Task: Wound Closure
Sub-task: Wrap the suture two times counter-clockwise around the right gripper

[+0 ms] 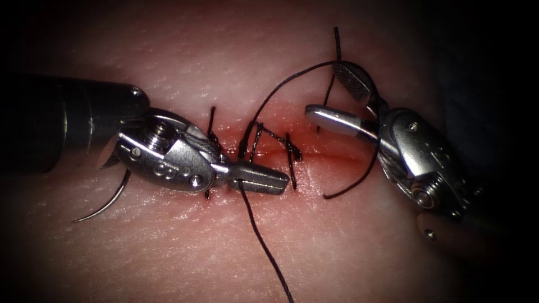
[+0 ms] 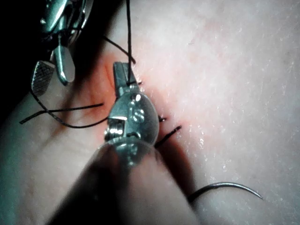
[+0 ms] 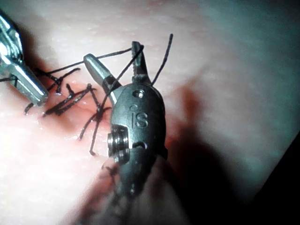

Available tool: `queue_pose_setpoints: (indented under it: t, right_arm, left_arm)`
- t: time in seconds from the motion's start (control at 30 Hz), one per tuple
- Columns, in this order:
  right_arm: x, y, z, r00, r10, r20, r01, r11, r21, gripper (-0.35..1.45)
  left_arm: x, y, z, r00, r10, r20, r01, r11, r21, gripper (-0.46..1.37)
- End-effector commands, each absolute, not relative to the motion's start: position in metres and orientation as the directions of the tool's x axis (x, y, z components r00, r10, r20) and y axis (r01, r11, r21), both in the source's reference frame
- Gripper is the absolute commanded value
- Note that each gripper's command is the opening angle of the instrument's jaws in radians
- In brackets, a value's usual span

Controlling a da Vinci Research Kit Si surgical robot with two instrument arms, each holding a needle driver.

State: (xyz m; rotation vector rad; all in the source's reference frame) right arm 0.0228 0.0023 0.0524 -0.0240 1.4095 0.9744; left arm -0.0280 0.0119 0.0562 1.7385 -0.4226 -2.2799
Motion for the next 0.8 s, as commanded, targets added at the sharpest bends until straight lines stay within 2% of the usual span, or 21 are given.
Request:
queue_pose_setpoints:
  t: [0.03,0.37,0.63,0.8]
  right_arm:
    - [0.0227,0.0023,0.0523,-0.142,0.550,-0.823,-0.569,0.635,0.522,1.33]
    - [0.0229,0.0017,0.0516,-0.146,0.552,-0.821,-0.510,0.669,0.541,1.34]
    - [0.0241,0.0012,0.0504,-0.144,0.554,-0.820,-0.404,0.724,0.559,1.10]
    - [0.0247,0.0016,0.0505,-0.141,0.546,-0.826,-0.368,0.745,0.556,1.10]
  left_arm:
    - [-0.0279,0.0120,0.0562,-0.260,-0.362,-0.895,0.019,-0.929,0.370,-0.35]
    - [-0.0279,0.0121,0.0562,-0.262,-0.339,-0.904,0.013,-0.937,0.348,-0.35]
    - [-0.0285,0.0122,0.0564,-0.229,-0.287,-0.930,0.011,-0.956,0.293,-0.35]
    - [-0.0290,0.0120,0.0563,-0.191,-0.286,-0.939,0.020,-0.958,0.287,-0.35]
